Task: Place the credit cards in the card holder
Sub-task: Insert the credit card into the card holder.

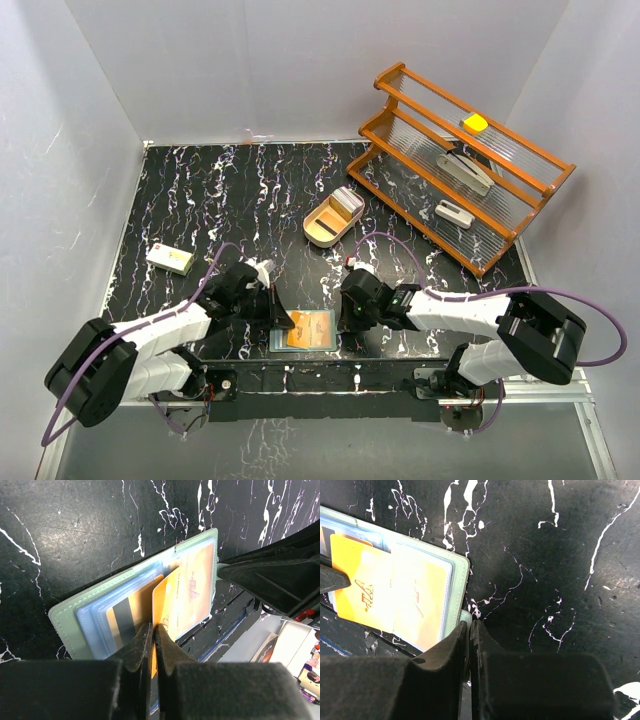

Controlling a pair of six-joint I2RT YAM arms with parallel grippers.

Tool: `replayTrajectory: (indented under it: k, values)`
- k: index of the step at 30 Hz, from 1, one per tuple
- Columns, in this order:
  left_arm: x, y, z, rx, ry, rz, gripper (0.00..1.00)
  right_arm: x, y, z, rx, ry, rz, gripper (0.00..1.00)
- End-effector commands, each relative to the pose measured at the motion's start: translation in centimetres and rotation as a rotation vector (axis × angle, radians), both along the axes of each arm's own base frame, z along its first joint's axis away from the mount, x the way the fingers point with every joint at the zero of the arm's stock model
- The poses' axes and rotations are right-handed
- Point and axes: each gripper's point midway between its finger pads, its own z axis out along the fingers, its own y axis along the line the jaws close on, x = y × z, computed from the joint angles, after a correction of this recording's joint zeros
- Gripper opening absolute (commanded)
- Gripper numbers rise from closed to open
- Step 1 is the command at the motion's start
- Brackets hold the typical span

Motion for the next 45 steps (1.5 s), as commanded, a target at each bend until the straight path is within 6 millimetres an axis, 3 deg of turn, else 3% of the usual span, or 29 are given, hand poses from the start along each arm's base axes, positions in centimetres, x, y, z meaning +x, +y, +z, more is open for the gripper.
replayTrajectory:
  k: [1, 19, 36, 45]
  values:
    - [-0.2, 1.1, -0.3, 0.048, 0.001, 0.024, 0.00, -0.7, -0.3, -0.6, -0.017, 0.009, 0.009, 0.03]
    - [0.4, 0.0, -0.6, -0.116, 0.007, 0.157, 0.00, -0.9, 0.0, -0.8, 0.001, 0.029, -0.018, 0.03]
    - [0.2, -0.2, -1.1, -0.170, 0.038, 0.199, 0.01, -0.8, 0.7, -0.3, 0.048, 0.037, -0.042, 0.01]
    - [1.3, 0.7, 0.5, -0.071, -0.016, 0.213, 0.46, -0.6, 0.6, 0.1, 0.065, 0.024, -0.066, 0.01]
